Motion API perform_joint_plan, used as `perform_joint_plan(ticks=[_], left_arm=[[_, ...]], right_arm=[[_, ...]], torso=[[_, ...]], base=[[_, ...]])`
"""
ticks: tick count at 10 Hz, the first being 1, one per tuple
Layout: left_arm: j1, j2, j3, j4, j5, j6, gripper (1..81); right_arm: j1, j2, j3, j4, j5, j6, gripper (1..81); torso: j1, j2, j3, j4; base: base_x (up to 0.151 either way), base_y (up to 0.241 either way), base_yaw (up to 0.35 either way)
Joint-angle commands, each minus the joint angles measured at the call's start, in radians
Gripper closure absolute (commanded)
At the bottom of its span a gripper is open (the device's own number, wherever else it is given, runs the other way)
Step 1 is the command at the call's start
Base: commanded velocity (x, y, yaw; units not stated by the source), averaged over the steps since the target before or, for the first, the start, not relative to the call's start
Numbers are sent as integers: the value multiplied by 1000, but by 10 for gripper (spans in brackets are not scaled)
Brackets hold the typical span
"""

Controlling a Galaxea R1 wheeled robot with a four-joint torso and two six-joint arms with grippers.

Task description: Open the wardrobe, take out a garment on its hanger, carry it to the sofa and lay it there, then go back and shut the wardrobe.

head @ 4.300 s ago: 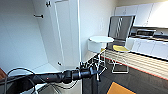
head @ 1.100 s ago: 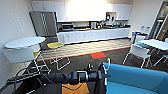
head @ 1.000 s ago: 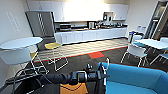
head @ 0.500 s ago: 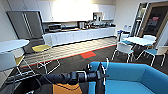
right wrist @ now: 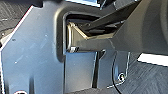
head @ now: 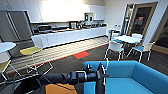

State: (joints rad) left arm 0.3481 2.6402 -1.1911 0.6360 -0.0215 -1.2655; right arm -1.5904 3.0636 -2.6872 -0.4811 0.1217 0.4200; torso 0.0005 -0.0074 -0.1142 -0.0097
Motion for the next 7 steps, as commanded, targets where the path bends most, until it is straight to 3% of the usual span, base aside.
perform_joint_plan(ticks=[1,3,4,7], left_arm=[[-160,5,31,19,-37,5,811],[-159,5,36,22,-37,6,811],[-159,3,39,22,-35,11,811],[-157,5,41,21,-6,12,811]], right_arm=[[28,13,9,-1,-43,-4,10],[28,14,9,-2,-43,-4,10],[28,14,9,-2,-43,-4,10],[28,14,8,-1,-43,-4,10]], torso=[[0,0,0,0],[0,0,0,0],[0,0,0,0],[0,0,0,0]], base=[[0,0,-204],[0,-83,-101],[115,-198,0],[0,0,0]])
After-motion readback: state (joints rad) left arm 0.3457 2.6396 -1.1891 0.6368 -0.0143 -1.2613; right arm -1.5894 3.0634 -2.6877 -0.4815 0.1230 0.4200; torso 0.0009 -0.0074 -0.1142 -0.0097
